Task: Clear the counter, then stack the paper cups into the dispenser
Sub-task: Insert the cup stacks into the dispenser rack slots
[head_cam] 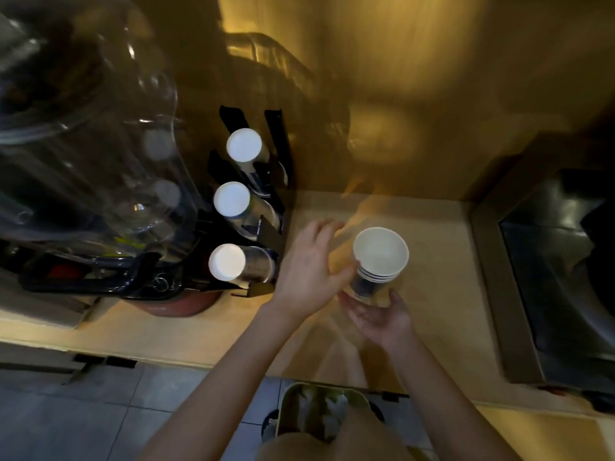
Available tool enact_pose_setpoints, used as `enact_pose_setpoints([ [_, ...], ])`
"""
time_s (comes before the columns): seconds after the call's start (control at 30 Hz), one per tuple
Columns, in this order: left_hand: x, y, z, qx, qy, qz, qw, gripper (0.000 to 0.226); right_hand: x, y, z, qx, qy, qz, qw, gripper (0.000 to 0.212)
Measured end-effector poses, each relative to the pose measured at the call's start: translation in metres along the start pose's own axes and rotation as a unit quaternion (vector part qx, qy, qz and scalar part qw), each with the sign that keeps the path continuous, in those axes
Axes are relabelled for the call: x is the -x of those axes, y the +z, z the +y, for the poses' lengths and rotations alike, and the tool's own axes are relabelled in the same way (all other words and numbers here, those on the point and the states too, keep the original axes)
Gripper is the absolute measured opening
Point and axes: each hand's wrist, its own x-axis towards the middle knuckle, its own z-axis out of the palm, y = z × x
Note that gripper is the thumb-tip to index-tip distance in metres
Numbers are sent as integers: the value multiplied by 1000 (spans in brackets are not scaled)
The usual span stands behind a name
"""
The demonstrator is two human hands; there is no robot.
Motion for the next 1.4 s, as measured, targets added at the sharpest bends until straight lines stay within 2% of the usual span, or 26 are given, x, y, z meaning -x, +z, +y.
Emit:
enact_pose_setpoints([
  [0.13,-30,34,17,-45,-6,-141,989,103,6,16,-8,43,0,-1,999,57],
  [0.27,-43,61,15,-54,-46,-205,976,111,7,17,-17,27,11,-1,1000,58],
  [0.43,-50,64,14,-63,-68,-162,983,105,2,26,-27,-13,8,-9,1000,47],
  [0.53,-51,59,15,-41,-73,-141,986,106,0,33,-29,9,5,-19,1000,50],
  [0.63,-49,46,17,9,-78,-86,993,108,7,45,-32,50,-13,-44,998,55],
  [0.73,-47,30,15,58,-72,-19,996,111,16,62,-35,105,-8,-100,989,66],
  [0.83,-45,10,11,54,-57,44,996,111,27,86,-37,175,4,-169,970,69],
  [1.0,-55,-43,3,37,-34,72,996,111,49,142,-26,228,-108,-251,934,69],
  [1.07,-61,-69,-3,65,-24,87,994,109,56,165,-20,246,-173,-291,908,68],
  [1.17,-69,-106,-10,75,-13,138,988,95,61,197,-9,314,-285,-342,838,68],
  [1.27,-80,-131,-21,20,0,162,987,77,60,229,6,373,-402,-328,769,67],
  [1.4,-89,-146,-42,86,-71,156,981,63,41,257,24,487,-499,-288,657,84],
])
